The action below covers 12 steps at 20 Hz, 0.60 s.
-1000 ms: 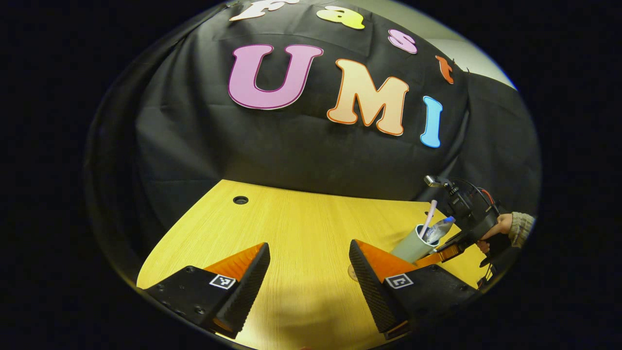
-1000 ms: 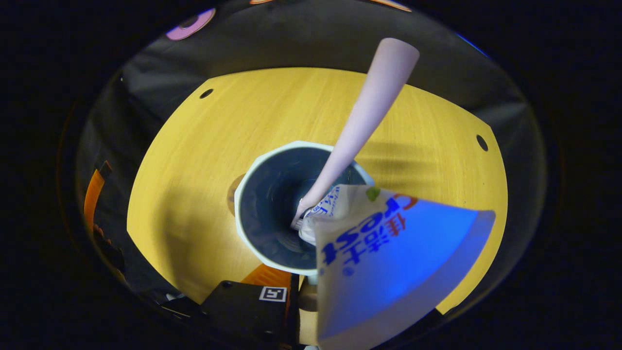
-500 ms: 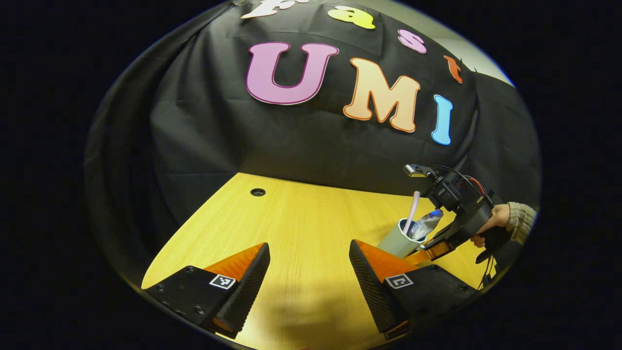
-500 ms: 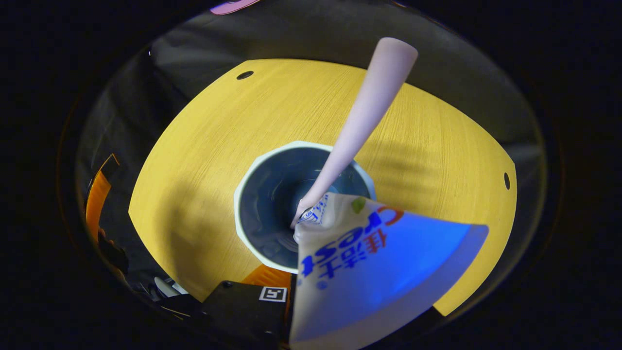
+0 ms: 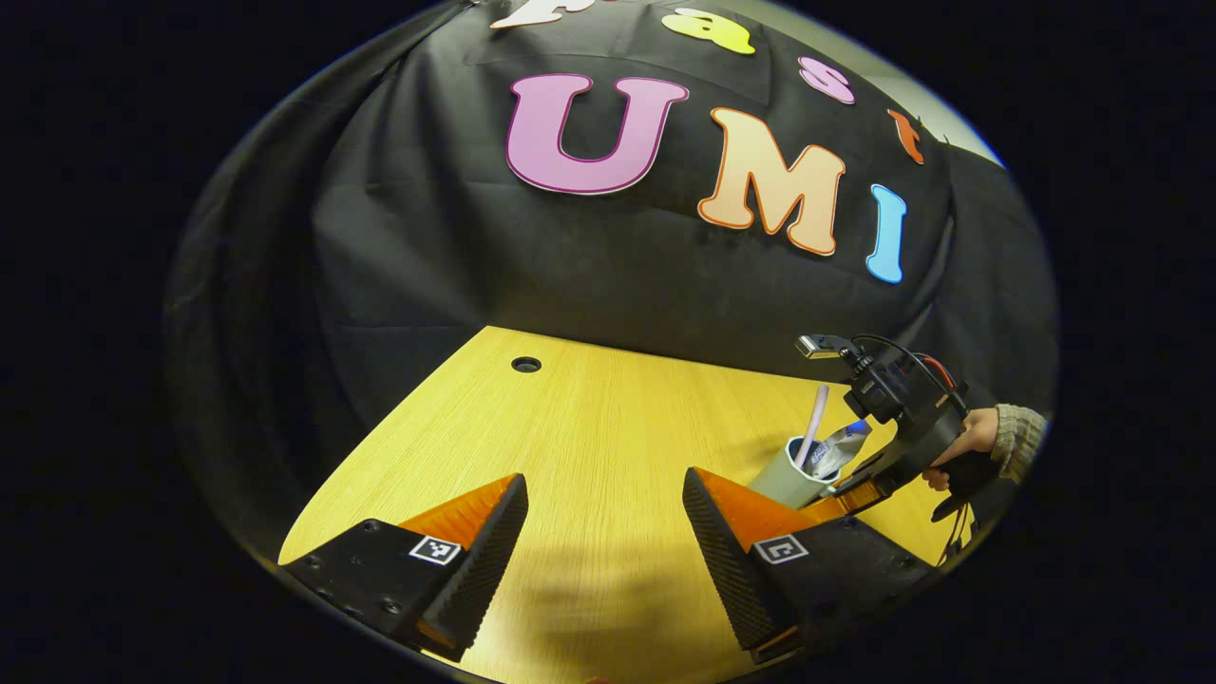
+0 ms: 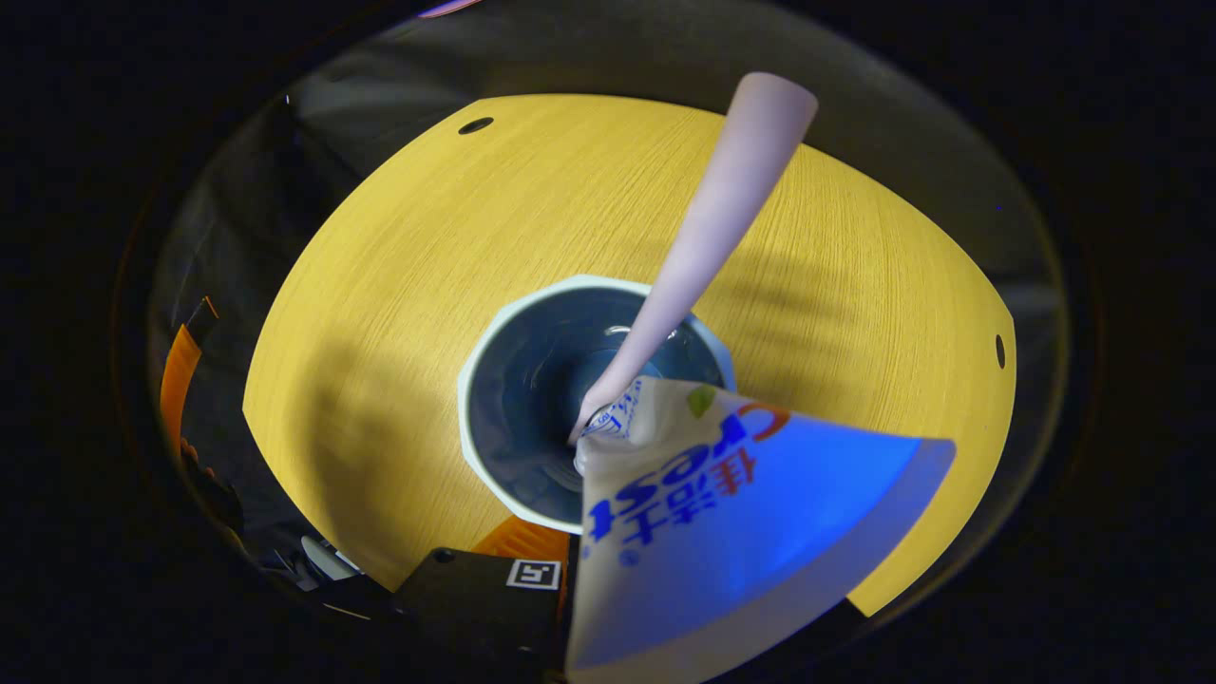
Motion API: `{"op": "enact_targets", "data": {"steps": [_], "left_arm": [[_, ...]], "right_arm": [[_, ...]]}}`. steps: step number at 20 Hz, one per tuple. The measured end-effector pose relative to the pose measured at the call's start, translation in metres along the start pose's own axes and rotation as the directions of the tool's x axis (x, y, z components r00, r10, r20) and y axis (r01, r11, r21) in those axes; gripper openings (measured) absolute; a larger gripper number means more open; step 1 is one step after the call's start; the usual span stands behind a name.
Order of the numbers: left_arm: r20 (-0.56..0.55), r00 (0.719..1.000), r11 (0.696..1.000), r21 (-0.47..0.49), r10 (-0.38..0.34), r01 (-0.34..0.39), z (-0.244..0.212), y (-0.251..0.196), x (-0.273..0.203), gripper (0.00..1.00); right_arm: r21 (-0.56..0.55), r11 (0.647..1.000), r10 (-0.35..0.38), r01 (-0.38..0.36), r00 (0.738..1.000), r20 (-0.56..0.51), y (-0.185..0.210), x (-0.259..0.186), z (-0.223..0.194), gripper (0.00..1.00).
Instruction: Put the toothbrush and toothpaste on the desktop into the cup, then pick up the cup and place it on the coaster on the desktop.
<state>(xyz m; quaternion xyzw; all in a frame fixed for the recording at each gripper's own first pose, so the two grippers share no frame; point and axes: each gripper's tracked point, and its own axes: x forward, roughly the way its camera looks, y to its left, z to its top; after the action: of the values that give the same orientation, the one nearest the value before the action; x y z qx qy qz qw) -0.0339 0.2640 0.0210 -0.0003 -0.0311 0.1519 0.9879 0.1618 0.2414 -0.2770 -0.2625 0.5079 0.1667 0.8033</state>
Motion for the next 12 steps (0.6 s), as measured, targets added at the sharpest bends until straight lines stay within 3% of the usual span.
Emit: {"op": "enact_targets", "data": {"steps": [6, 7, 8, 9, 12], "left_arm": [[-0.013, 1.000, 1.000, -0.011, -0.016, 0.016, -0.003, -0.010, 0.003, 0.95], [-0.014, 1.000, 1.000, -0.012, -0.016, 0.016, -0.003, -0.012, 0.003, 0.95], [-0.014, 1.000, 1.000, -0.011, -0.016, 0.016, -0.003, -0.014, 0.003, 0.95], [-0.015, 1.000, 1.000, -0.008, -0.014, 0.014, -0.002, -0.016, 0.002, 0.95], [-0.011, 1.000, 1.000, 0.012, -0.013, 0.013, 0.002, -0.025, -0.002, 0.95]], "right_arm": [[0.000, 0.999, 0.049, -0.049, 0.998, 0.026, 0.005, -0.018, -0.006, 0.27], [0.002, 0.998, 0.058, -0.058, 0.998, 0.036, 0.006, -0.024, -0.003, 0.44], [0.008, 0.997, 0.076, -0.076, 0.996, 0.051, 0.010, -0.029, -0.002, 0.38], [0.021, 0.995, 0.099, -0.101, 0.992, 0.073, 0.014, -0.034, 0.000, 0.58], [0.057, 0.985, 0.155, -0.166, 0.976, 0.155, 0.019, -0.060, 0.000, 0.79]]}}
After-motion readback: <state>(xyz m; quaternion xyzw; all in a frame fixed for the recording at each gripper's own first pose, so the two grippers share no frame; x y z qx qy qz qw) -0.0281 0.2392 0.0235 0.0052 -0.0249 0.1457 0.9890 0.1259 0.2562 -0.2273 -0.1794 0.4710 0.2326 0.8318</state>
